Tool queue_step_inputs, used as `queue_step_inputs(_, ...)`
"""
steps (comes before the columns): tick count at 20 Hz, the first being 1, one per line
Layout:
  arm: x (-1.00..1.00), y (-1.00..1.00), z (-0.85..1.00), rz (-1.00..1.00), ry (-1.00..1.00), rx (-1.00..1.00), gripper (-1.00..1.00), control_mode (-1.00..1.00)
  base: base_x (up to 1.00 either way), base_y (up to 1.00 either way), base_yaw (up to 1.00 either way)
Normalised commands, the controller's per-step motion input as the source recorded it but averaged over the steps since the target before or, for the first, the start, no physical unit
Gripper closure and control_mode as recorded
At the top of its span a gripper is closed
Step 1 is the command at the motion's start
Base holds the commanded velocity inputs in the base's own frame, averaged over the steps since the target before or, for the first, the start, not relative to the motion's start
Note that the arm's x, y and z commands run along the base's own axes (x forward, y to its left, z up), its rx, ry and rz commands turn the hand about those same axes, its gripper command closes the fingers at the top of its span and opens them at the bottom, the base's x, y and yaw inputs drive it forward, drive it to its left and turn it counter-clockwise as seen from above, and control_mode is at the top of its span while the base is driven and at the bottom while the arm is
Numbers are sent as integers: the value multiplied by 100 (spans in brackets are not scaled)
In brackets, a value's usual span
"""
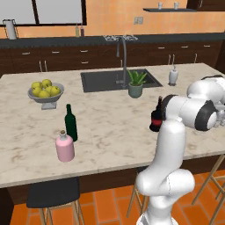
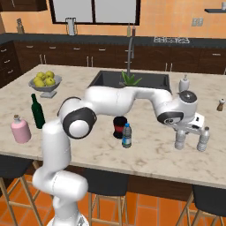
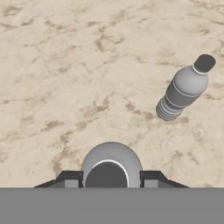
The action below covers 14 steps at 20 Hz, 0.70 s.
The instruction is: Move the plastic bottles in the middle to the plastics group, and the glass bottles in the middle to the glass group.
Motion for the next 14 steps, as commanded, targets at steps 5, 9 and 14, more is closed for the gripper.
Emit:
queue_step_inputs(5,0,-20,-3,0,0,0,100,-100,0,0,0)
queue_step_inputs(9,30,9,-23,0,6,-1,100,-100,0,0,0)
queue_step_inputs(14,24,0,-30,0,0,0,100,-100,0,0,0)
